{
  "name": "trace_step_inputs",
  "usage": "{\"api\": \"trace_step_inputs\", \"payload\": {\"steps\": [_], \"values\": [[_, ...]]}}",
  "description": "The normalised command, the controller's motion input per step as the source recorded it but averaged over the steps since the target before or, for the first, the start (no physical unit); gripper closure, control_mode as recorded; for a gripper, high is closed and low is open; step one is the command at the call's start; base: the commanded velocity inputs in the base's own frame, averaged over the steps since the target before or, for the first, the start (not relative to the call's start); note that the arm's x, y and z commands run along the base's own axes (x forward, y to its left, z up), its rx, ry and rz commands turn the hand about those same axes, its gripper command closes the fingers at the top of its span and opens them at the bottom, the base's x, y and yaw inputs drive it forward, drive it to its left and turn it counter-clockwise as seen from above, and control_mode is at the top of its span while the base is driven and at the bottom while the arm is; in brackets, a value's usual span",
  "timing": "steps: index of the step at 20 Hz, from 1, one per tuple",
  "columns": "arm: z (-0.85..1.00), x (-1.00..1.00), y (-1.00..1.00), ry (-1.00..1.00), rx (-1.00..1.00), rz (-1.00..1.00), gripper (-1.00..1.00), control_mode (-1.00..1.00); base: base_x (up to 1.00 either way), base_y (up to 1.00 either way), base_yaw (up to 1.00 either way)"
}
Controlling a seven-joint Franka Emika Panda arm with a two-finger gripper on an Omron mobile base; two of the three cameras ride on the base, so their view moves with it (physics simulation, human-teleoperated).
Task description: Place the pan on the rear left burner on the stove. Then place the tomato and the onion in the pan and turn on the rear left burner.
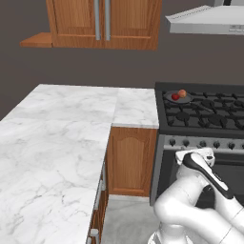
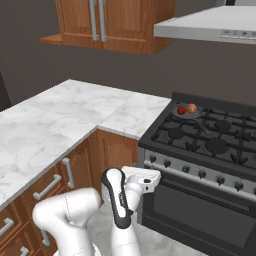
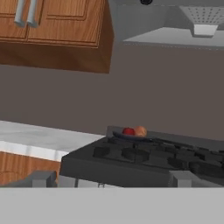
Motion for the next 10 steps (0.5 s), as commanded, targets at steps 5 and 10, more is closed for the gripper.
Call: {"api": "trace_step_inputs", "payload": {"steps": [5,10], "values": [[0.00,0.25,0.00,0.00,0.00,-0.12,-1.00,-1.00,0.00,0.00,0.00],[0.00,0.11,0.00,0.00,0.00,-0.08,-1.00,-1.00,0.00,0.00,0.00]]}}
